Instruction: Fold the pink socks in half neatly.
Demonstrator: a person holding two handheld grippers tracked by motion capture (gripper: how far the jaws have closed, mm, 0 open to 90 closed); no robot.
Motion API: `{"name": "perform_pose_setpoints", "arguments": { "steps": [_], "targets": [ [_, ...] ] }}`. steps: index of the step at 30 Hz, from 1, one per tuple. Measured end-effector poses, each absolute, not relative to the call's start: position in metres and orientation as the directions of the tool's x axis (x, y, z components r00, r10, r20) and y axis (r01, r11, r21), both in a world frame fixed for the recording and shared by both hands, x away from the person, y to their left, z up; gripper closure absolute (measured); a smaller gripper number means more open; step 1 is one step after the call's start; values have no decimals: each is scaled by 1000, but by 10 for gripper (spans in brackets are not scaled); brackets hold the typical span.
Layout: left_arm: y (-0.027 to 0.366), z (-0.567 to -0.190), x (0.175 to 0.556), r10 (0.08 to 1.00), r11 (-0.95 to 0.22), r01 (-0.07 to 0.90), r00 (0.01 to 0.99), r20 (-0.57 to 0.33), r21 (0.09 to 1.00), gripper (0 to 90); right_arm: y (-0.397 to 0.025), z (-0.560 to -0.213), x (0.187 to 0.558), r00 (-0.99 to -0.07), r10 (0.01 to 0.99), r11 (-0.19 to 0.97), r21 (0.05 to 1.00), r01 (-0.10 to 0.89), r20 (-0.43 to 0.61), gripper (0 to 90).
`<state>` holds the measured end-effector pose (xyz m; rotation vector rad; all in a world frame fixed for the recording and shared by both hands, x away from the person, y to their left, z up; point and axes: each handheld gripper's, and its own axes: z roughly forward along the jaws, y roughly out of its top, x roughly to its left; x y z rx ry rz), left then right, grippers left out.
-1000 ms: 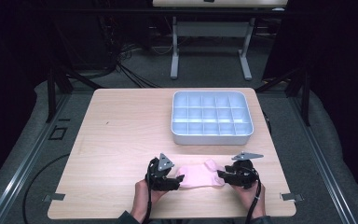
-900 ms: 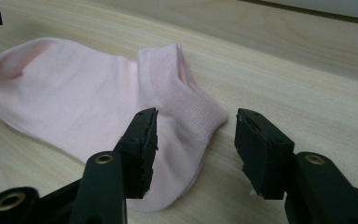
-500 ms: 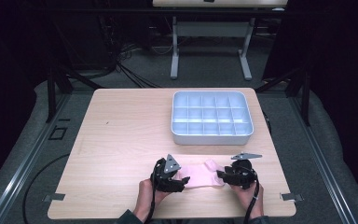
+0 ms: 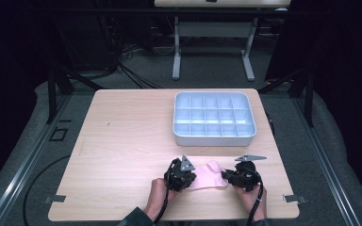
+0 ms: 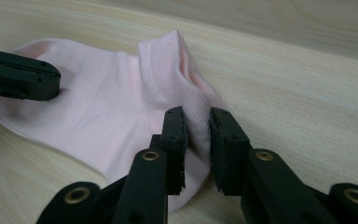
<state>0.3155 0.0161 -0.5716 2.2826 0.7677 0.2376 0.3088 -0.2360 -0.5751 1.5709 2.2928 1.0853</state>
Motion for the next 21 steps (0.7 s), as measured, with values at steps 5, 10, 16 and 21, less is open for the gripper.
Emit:
{"name": "perform_pose_setpoints", "arguments": {
  "steps": [5, 10, 16, 21],
  "targets": [
    [15, -572, 316, 593, -573, 468, 803, -54, 673, 898, -238, -577, 308, -426, 860, 157, 648, 745, 281, 816],
    [17, -574, 317, 597, -560, 474, 799, -65, 680, 899, -239, -574, 305, -423, 854, 132, 659, 740, 304, 828],
    [17, -574, 316, 597, -560, 472, 800, -64, 680, 900, -237, -567, 304, -433, 849, 132, 672, 728, 302, 831],
    [17, -574, 316, 597, -560, 470, 800, -61, 682, 900, -235, -563, 302, -435, 845, 124, 677, 726, 311, 833]
  ]
}}
